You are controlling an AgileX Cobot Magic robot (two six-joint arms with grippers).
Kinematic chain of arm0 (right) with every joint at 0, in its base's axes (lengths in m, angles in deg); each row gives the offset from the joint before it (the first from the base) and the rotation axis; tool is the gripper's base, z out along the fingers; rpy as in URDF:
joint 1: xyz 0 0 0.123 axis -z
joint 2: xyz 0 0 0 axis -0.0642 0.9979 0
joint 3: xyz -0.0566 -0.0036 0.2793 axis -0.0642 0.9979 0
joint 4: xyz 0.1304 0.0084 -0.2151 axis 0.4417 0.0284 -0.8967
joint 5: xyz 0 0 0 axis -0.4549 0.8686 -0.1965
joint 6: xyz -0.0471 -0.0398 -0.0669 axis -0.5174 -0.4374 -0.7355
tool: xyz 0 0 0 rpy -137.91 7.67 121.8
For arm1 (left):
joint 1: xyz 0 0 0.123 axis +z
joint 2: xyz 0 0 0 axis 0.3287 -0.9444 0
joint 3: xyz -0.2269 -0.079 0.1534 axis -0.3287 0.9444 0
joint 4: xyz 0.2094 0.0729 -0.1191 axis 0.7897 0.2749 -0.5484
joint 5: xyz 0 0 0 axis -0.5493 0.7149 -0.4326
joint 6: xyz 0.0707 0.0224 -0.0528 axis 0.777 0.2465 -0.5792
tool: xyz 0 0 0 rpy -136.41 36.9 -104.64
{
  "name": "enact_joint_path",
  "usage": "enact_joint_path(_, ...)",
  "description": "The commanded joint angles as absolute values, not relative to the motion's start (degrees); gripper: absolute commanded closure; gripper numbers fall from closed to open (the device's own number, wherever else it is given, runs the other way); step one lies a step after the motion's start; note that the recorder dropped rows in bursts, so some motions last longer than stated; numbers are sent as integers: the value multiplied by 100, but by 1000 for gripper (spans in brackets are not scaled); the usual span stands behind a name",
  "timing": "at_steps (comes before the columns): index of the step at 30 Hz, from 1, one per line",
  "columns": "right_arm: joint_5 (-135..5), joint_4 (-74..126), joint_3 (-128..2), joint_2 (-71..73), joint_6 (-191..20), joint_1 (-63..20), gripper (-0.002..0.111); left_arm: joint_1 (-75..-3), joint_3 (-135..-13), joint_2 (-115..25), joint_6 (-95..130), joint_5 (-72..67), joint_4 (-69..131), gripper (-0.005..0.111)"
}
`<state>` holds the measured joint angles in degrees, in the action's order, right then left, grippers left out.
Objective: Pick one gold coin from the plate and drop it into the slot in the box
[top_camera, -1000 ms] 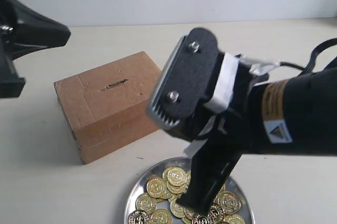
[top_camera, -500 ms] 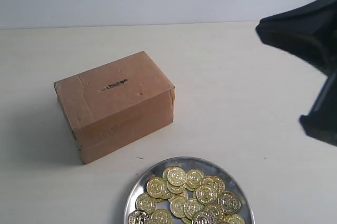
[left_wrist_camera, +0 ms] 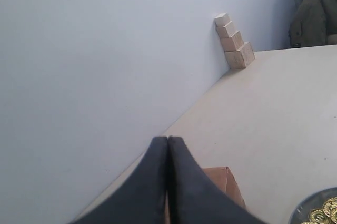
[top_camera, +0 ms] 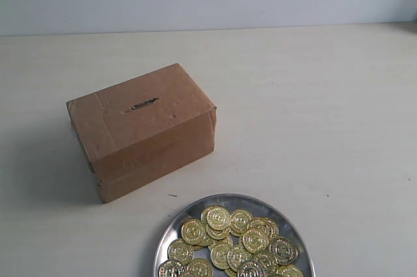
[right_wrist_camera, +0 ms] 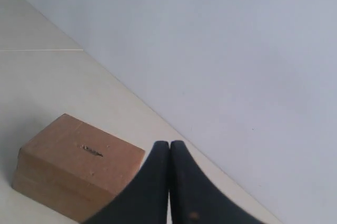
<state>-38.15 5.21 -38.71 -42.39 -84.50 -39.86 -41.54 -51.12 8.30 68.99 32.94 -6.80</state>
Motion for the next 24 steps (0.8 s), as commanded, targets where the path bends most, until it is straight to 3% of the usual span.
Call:
enact_joint_path(1,-3815,531,-3892,-4389,-8403,-3953,108,-4144,-5080,852,6859,3270,-684,107)
enact_joint_path(8,-3834,696,-3892,-4588,-8403,-3748,108,-3916,-5080,1173,6859,3332,-670,107)
enact_joint_path(18,-3834,797,-3892,-5740,-8403,-538,108,-2098,-5080,2478,6859,3332,-670,107)
enact_joint_path(24,-3834,821,-3892,-6464,-8403,-6,108,-2030,-5080,2478,6859,3383,-672,107)
